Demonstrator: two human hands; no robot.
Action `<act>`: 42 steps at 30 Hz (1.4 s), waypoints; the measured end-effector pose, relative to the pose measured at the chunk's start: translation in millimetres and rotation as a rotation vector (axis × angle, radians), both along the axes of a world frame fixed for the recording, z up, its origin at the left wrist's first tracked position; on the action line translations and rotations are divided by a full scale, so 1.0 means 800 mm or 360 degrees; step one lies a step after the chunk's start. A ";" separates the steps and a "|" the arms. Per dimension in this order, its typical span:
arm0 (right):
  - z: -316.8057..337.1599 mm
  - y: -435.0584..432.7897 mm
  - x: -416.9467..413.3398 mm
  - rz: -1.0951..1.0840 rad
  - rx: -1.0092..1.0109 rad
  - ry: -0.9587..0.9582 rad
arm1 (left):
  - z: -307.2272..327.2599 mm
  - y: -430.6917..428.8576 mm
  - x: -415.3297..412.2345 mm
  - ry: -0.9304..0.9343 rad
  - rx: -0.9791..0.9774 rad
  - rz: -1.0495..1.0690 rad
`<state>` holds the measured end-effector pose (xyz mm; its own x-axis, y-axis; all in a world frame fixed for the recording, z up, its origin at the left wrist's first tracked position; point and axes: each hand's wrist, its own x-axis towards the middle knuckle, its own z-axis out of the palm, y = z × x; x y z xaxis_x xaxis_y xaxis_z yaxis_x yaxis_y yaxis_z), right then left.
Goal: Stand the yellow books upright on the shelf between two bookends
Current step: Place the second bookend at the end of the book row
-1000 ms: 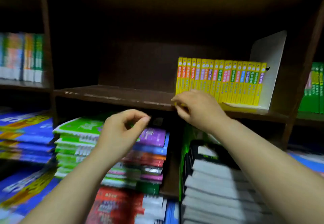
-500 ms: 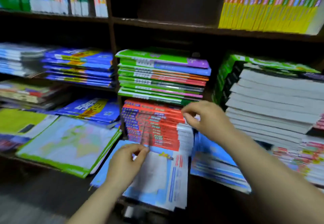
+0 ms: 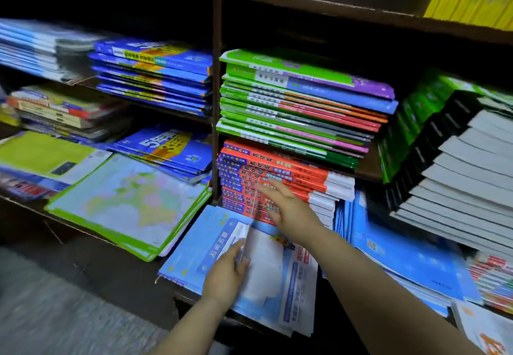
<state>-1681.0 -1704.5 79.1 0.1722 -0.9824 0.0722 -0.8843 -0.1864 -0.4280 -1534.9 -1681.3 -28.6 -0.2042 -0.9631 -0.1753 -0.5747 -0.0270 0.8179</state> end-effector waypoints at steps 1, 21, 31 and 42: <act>-0.001 -0.007 0.000 0.0036 -0.0012 0.0006 | 0.001 -0.003 -0.002 -0.0045 -0.0065 0.0033; 0.169 -0.037 -0.008 0.0278 -0.0220 -0.1433 | 0.230 0.020 0.014 -0.0088 -0.1076 0.0568; 0.280 -0.056 -0.018 0.0523 -0.0216 -0.2225 | 0.327 0.016 -0.006 0.0242 -0.1527 0.0552; 0.410 -0.105 -0.057 0.0249 -0.0624 -0.2234 | 0.424 -0.084 -0.032 0.0104 -0.1746 0.0213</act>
